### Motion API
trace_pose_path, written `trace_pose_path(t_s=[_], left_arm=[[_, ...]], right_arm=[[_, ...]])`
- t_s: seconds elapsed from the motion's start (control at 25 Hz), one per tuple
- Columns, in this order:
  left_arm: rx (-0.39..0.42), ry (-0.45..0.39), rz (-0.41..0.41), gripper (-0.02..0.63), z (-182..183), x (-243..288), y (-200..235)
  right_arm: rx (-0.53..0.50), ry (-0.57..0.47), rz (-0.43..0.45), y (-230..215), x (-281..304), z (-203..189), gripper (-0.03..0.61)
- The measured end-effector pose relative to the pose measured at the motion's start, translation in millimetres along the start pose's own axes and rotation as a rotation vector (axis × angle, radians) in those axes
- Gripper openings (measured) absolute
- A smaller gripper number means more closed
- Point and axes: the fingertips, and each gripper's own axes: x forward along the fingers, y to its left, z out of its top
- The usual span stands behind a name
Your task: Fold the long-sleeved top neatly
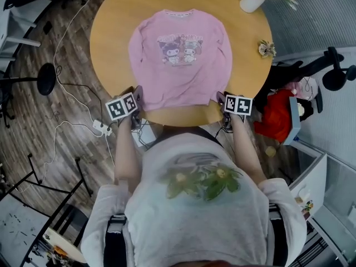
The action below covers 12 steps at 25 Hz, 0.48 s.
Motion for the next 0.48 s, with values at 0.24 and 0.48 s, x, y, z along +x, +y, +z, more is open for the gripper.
trace_pose_path(t_s=[0.24,0.48], left_arm=[[0.139,-0.005,-0.061,0.153,4.7,-13.3,-32.6],[0.4,0.011,-0.193,0.153,8.9,-11.1,-109.4]], right_arm=[[0.02,-0.032,-0.009,-7.6,-4.4,1.2,0.052],[0.006,-0.155,-0.076,-30.3,-42.3,38.4,0.038]])
